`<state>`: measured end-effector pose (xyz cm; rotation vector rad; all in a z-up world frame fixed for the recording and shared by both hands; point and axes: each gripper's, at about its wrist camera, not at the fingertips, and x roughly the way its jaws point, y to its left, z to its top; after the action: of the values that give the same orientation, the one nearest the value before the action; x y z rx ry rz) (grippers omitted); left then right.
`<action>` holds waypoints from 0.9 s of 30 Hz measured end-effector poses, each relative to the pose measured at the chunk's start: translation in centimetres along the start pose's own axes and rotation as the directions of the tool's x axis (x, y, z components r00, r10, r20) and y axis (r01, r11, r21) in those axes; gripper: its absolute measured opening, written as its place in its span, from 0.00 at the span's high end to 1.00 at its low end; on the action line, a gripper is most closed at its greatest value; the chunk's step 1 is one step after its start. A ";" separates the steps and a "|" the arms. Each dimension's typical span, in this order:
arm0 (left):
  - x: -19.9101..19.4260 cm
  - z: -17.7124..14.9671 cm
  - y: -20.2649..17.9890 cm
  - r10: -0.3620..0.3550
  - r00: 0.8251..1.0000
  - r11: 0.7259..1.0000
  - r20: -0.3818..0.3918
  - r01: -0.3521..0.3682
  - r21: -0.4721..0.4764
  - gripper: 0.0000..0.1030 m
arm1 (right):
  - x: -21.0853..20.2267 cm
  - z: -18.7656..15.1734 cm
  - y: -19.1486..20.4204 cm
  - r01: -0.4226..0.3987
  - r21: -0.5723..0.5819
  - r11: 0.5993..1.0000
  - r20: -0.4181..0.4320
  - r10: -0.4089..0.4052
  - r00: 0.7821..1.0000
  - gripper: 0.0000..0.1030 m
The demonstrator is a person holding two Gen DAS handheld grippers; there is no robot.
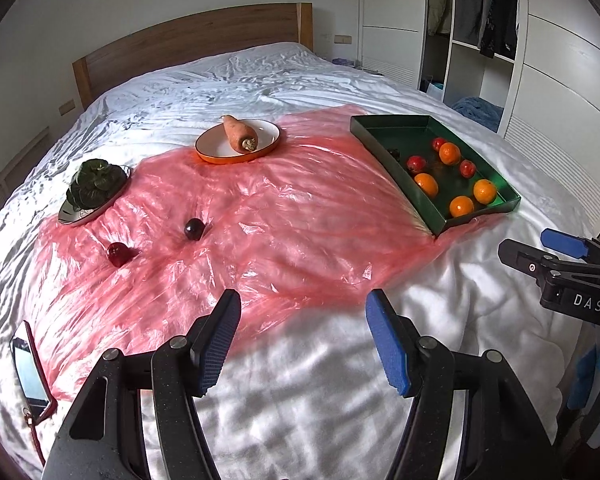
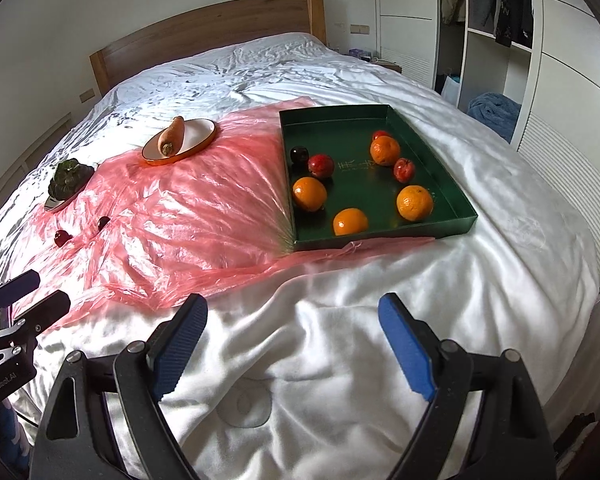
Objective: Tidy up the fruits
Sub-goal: 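Withdraw both grippers from the green tray, then move both grippers toward the last red apple and dark plum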
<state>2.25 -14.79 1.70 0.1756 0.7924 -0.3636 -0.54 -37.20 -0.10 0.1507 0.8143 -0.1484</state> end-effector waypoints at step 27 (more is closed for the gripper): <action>0.3 -0.8 6.7 0.048 0.999 0.993 0.011 -0.046 -0.104 0.39 | 2.7 -1.7 7.0 -0.146 -0.096 0.985 -0.052 0.142 0.989 0.00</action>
<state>4.47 -8.41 1.07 0.0938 0.7903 -0.2780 1.44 -30.23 -2.68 0.1192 0.8509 0.0321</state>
